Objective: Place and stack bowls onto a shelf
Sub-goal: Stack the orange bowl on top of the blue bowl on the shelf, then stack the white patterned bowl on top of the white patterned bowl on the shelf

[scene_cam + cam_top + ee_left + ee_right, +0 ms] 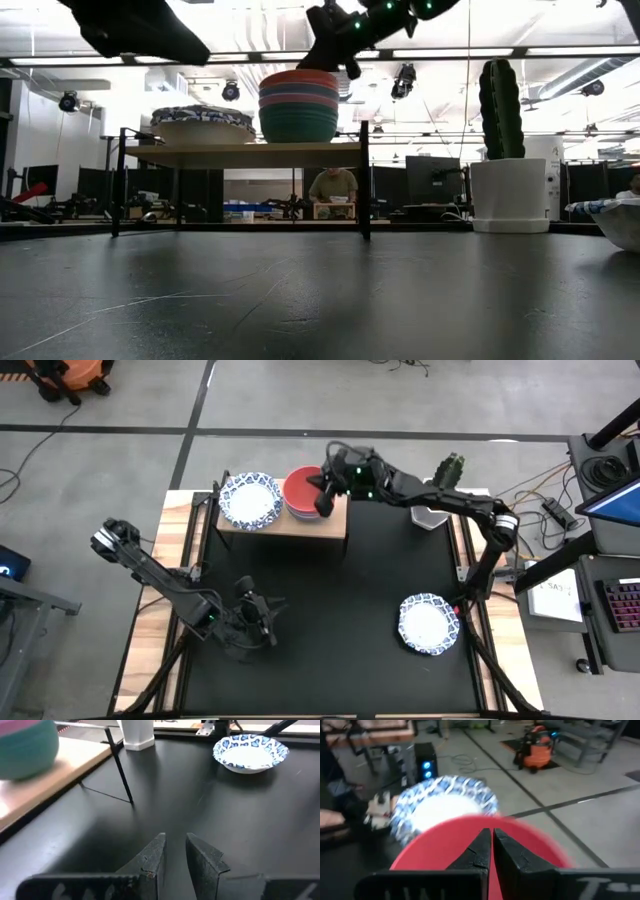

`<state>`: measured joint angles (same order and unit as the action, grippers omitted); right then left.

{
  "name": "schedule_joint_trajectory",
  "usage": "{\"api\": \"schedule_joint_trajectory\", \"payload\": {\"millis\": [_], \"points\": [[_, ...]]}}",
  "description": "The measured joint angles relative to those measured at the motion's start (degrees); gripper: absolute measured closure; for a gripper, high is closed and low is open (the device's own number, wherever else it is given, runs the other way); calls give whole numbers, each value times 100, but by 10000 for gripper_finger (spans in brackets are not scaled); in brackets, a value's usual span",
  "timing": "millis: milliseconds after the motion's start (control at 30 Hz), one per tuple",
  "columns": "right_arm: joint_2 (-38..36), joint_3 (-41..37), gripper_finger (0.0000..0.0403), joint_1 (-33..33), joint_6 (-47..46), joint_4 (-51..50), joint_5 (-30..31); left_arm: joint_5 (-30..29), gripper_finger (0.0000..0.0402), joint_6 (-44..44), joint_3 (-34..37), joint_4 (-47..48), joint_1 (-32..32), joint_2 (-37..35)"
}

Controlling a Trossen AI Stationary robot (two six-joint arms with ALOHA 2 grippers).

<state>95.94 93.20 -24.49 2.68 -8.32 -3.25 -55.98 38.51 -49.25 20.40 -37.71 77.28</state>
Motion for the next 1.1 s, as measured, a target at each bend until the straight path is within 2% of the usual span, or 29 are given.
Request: {"api": "schedule_joint_trajectory", "payload": {"millis": [200, 400, 633, 967, 1100], "points": [[-210, -1047, 394, 98, 39, 917, -21, -2, 345, -46, -166, -273, 0, 491], [-301, -1481, 394, 96, 55, 1726, -19, -11, 345, -515, -619, -233, 0, 793], [-662, -1507, 394, 120, 256, 1810, -19, -22, 345, -733, -719, -229, 0, 810], [-903, -1996, 394, 127, 221, 1758, -19, -44, 345, -736, -719, -229, 0, 808], [-1230, -2047, 394, 318, 189, 1594, -23, -44, 345, -736, -719, -228, 0, 808]]}}
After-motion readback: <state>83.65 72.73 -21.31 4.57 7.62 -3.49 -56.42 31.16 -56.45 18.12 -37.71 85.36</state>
